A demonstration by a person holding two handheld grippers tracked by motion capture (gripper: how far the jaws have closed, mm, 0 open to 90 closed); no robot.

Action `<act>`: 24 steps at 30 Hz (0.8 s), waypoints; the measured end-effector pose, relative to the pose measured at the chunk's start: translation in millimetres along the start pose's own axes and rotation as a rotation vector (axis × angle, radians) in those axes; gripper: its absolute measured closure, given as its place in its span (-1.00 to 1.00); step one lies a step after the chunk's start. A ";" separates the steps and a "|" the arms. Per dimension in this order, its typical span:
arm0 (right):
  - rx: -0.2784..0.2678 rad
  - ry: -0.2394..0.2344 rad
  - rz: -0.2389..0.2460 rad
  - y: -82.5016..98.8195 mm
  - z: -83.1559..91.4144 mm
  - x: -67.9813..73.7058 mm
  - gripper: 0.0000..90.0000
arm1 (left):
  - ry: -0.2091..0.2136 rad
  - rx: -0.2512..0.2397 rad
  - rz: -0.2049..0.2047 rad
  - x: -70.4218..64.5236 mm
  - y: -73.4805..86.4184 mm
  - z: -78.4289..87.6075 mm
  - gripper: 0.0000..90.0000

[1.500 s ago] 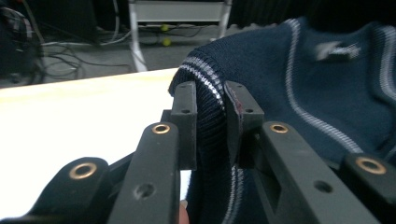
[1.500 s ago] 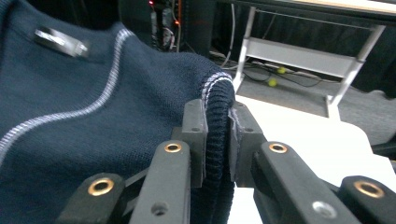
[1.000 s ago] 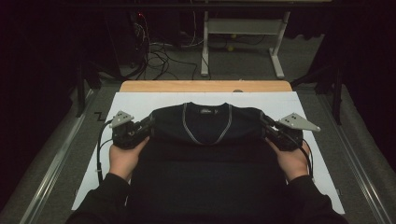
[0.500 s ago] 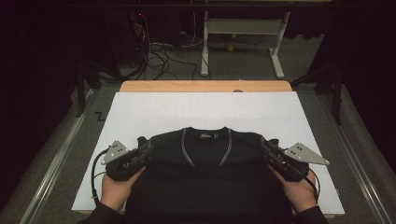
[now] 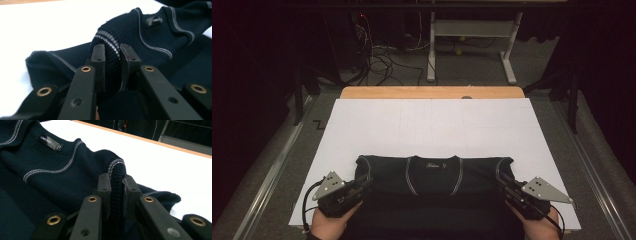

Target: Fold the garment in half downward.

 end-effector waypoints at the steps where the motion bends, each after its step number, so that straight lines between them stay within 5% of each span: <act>1: -0.001 -0.002 -0.005 0.9 3.3 1.3 0.76 | 0.001 0.002 -0.003 -2.2 1.0 2.5 0.60; 10: 0.044 -0.014 -0.005 13.5 19.2 10.3 0.76 | 0.026 0.043 -0.018 -13.7 12.4 12.0 0.60; 16: 0.152 -0.014 -0.004 26.8 11.6 9.5 0.75 | -0.003 0.241 0.001 -6.0 32.9 -9.4 0.59; 24: 0.270 0.004 -0.003 40.6 -4.6 6.2 0.64 | -0.036 0.285 0.051 8.1 42.5 -20.1 0.26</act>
Point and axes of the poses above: each handheld gripper's, and its own axes: z roughly backward along the jaws, y roughly out of its underside, x roughly to its left, the point moved 4 cm from there along -z, roughly forward along the jaws, and after that the axes turned 3 degrees about -z, right-handed, at the moved point
